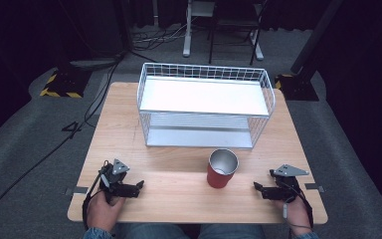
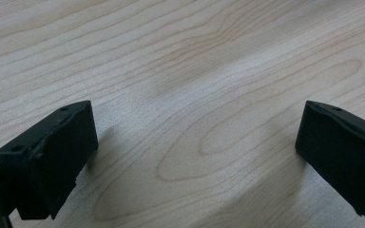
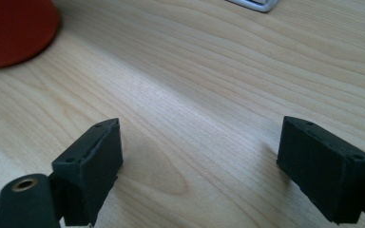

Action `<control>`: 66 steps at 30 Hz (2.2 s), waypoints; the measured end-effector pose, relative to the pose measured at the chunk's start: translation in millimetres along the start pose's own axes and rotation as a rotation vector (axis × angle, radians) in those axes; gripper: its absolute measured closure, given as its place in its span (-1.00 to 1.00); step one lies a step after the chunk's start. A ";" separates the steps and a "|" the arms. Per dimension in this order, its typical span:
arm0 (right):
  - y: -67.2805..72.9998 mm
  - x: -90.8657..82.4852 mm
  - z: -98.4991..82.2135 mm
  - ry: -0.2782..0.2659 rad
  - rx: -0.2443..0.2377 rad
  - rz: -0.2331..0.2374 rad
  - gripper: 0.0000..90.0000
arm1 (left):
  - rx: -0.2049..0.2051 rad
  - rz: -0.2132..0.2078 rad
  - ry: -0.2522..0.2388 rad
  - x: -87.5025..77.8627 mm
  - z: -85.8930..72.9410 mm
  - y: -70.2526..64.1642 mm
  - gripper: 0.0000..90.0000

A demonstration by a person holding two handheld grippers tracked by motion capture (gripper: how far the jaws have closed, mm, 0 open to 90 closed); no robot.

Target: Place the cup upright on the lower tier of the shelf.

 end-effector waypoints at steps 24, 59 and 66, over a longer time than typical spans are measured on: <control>18.5 -30.8 16.2 -0.179 0.059 0.015 -1.00 | 0.000 0.000 0.000 0.0 0.0 0.0 -0.99; 102.4 15.4 22.8 -0.223 -0.051 0.258 -1.00 | 0.000 0.000 0.000 0.0 0.0 0.0 -0.99; 110.5 26.6 25.6 -0.204 -0.031 0.239 -1.00 | 0.000 -0.001 0.000 0.0 0.0 0.0 -0.99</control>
Point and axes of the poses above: each handheld gripper's, and its own axes: x roughly forward along the jaws, z roughly out of its top, y roughly to its left, the point moved 4 cm from there along x, roughly forward along the jaws, and after that the axes turned 14 degrees about x, right-handed, at the moved point
